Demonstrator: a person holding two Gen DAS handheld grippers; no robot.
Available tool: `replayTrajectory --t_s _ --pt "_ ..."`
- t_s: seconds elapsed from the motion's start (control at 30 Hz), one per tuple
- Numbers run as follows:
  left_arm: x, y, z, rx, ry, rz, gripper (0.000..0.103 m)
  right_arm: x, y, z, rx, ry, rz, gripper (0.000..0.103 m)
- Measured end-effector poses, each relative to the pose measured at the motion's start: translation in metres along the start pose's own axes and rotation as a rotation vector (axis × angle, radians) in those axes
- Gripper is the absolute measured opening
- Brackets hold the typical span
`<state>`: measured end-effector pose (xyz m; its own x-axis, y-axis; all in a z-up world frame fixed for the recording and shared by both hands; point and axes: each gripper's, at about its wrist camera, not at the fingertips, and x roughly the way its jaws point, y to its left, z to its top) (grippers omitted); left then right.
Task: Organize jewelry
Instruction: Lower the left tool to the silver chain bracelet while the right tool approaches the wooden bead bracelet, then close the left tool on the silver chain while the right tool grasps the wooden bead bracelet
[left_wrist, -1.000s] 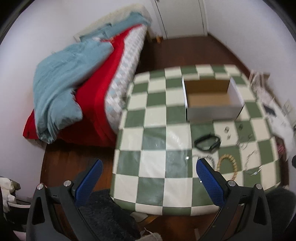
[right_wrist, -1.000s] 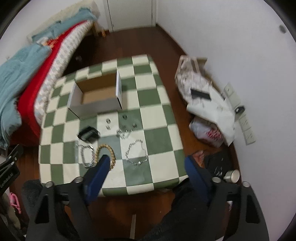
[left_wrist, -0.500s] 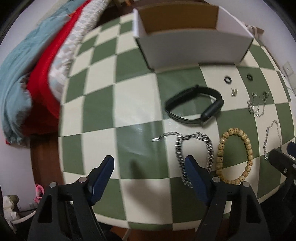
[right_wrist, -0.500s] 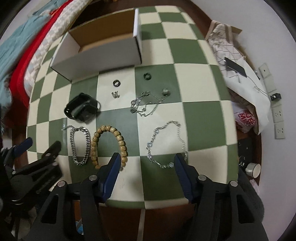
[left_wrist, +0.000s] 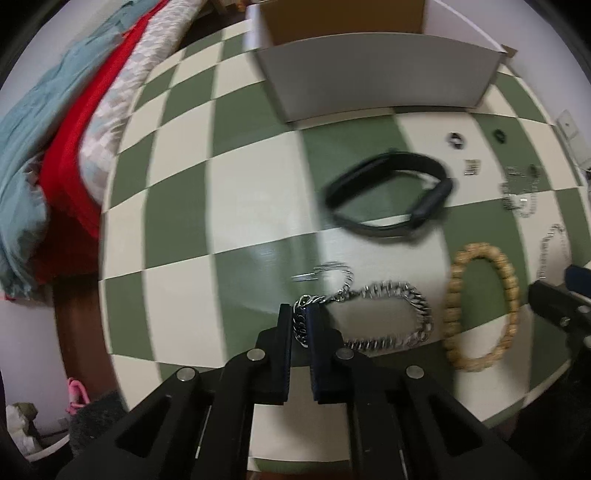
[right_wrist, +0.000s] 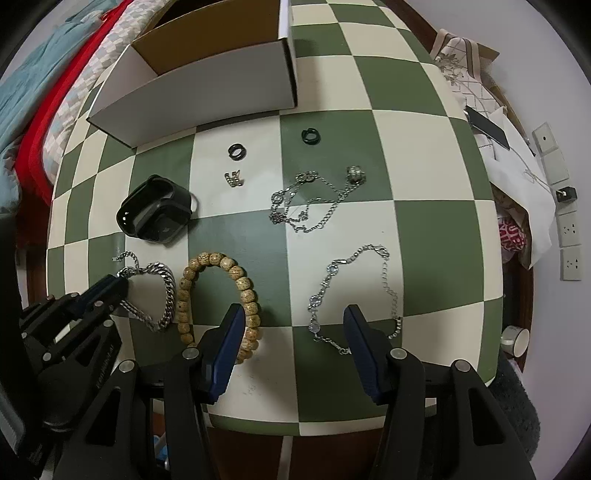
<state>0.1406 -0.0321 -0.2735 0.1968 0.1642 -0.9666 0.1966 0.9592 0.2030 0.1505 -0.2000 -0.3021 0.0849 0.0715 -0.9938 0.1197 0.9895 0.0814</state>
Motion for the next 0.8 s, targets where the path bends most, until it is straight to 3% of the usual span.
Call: replayTrajectory --t_s 0.23,0.43,0.53,0.6,0.8 --pt "0.005 0.037 -0.014 -0.053 -0.010 0.068 0.000 0.009 0.020 0.002 -0.066 -0.001 -0.021 0.056" --pt "0.009 0.050 -0.011 -0.070 -0.016 0.071 0.000 0.020 0.048 0.002 -0.173 -0.016 -0.098 0.048" --pt "0.005 0.046 -0.012 -0.073 -0.021 0.064 0.000 0.017 0.059 -0.001 -0.214 -0.037 -0.097 0.036" --pt "0.001 0.045 -0.012 -0.082 -0.027 0.054 0.000 0.015 0.065 -0.003 -0.238 -0.049 -0.107 0.010" --pt "-0.030 0.056 -0.009 -0.111 -0.094 -0.013 0.000 0.003 0.066 -0.013 -0.221 -0.080 -0.102 0.009"
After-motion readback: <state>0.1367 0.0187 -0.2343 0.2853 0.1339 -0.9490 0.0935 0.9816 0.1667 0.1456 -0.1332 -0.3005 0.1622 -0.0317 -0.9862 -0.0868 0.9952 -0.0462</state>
